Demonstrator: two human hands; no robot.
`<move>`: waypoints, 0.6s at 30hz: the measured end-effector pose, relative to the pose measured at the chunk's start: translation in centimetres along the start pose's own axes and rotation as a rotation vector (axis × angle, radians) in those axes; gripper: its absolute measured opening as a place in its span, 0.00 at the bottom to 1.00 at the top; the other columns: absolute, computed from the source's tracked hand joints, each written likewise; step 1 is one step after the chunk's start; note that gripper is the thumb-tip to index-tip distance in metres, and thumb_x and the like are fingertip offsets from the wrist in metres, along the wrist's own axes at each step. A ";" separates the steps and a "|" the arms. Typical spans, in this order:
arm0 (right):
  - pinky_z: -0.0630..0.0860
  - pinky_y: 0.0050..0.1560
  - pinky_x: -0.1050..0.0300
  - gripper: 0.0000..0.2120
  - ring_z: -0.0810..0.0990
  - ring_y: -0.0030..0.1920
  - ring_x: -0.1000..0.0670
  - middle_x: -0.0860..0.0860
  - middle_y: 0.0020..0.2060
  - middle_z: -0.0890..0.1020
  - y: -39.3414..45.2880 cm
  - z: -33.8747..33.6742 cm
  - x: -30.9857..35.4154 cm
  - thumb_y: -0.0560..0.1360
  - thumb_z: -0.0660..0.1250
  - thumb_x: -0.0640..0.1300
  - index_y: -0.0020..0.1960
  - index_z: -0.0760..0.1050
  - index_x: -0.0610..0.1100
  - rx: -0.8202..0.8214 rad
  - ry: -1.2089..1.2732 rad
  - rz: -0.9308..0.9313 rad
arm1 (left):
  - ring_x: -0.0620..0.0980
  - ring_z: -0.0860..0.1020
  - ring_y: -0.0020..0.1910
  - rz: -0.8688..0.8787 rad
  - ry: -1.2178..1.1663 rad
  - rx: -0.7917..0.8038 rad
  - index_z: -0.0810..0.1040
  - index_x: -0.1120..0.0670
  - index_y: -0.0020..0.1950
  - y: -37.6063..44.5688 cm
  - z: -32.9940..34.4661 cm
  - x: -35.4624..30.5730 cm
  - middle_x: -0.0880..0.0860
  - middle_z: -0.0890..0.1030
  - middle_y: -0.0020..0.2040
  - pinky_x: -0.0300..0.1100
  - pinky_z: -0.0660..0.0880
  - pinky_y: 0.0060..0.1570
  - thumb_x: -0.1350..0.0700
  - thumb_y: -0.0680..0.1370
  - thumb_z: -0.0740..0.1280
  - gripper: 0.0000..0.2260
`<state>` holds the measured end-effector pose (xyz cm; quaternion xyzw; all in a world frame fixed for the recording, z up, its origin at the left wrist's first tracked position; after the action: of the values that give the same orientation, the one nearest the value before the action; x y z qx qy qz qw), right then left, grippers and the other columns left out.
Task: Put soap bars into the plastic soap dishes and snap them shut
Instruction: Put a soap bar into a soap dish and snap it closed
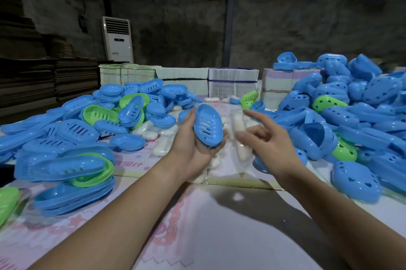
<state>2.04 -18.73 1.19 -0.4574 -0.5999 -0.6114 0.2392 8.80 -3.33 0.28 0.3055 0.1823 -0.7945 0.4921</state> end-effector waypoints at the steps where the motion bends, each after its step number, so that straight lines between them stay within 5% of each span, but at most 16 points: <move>1: 0.74 0.37 0.66 0.21 0.76 0.34 0.57 0.54 0.32 0.79 0.1 -0.3 0.0 0.74 0.74 0.44 0.63 0.75 0.59 -0.067 0.031 0.011 | 0.57 0.80 0.46 0.015 0.044 0.010 0.74 0.49 0.71 -0.1 0.2 0.5 0.57 0.79 0.60 0.50 0.76 0.45 0.45 0.84 0.60 0.18; 5: 0.80 0.42 0.54 0.22 0.80 0.34 0.53 0.49 0.40 0.83 0.3 -1.5 -0.4 0.74 0.73 0.51 0.65 0.71 0.61 -0.255 0.074 0.079 | 0.54 0.81 0.50 -0.003 0.098 0.077 0.71 0.36 0.70 -0.9 1.1 2.4 0.51 0.86 0.53 0.51 0.76 0.47 0.54 0.84 0.61 0.18; 14: 0.82 0.44 0.52 0.21 0.84 0.39 0.52 0.51 0.43 0.84 -0.2 -0.3 -0.8 0.70 0.76 0.54 0.61 0.75 0.57 -0.177 -0.220 0.068 | 0.55 0.77 0.58 -0.052 0.294 0.227 0.68 0.41 0.75 -1.5 1.7 4.1 0.54 0.81 0.67 0.46 0.72 0.49 0.52 0.86 0.57 0.18; 18: 0.81 0.46 0.60 0.18 0.83 0.42 0.58 0.55 0.43 0.85 -0.2 -0.2 -0.6 0.73 0.74 0.53 0.61 0.79 0.51 -0.130 -0.239 0.046 | 0.58 0.78 0.62 -0.066 0.193 0.230 0.72 0.45 0.73 -1.4 1.7 4.3 0.58 0.80 0.67 0.57 0.70 0.69 0.53 0.86 0.57 0.16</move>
<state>2.04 -19.08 0.64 -0.5549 -0.5725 -0.5847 0.1498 5.63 -6.60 -1.27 0.4287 0.1466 -0.7928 0.4077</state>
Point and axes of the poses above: each hand's wrist, its own y-axis towards the middle knuckle, its own z-axis out of the palm, x = y × z, the point moved 3 cm from there along y, towards the middle knuckle
